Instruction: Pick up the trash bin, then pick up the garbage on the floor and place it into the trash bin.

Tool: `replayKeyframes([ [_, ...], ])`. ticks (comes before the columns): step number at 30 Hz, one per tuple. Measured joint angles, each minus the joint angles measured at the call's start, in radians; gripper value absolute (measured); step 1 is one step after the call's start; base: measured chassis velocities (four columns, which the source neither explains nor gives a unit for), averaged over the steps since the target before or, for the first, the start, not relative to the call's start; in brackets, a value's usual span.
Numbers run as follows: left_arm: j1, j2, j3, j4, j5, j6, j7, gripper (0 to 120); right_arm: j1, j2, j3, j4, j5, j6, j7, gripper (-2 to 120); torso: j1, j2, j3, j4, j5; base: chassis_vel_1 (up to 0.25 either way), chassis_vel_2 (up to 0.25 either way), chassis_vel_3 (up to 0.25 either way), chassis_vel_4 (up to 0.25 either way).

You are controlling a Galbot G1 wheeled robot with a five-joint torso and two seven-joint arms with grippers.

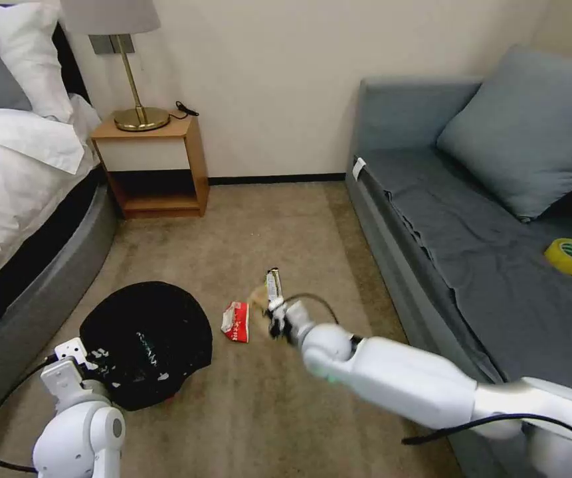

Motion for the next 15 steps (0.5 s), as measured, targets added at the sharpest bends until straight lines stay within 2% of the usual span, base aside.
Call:
replayKeyframes([
  [3,0.001,0.000,0.002,-0.003,-0.001,0.001,0.000,3,0.017,0.026,0.033,0.083,0.042,-0.012,0.023,0,0.000,0.000,0.000,0.0004,0.0001,0.000,0.000,0.000,0.000],
  [6,0.003,0.000,0.009,-0.006,0.000,0.002,0.000,3,0.042,0.086,0.045,0.197,0.105,-0.023,0.068,0,0.000,0.000,0.000,0.0006,-0.0002,0.000,0.000,0.000,0.000],
  [7,0.003,0.000,0.009,-0.006,0.000,0.002,0.000,3,0.042,0.086,0.045,0.197,0.105,-0.023,0.068,0,0.000,0.000,0.000,0.0006,-0.0002,0.000,0.000,0.000,0.000],
  [10,0.003,0.000,0.017,-0.011,0.001,0.004,0.000,3,0.042,0.153,-0.005,0.249,0.154,-0.020,0.123,0,0.000,0.000,0.000,0.0005,-0.0004,0.000,0.000,0.000,0.000],
  [15,0.005,0.000,0.021,-0.019,0.001,0.007,-0.001,3,0.030,0.191,-0.066,0.237,0.153,-0.012,0.142,0,0.000,0.000,0.000,0.0004,-0.0004,0.000,0.000,0.000,0.000],
])
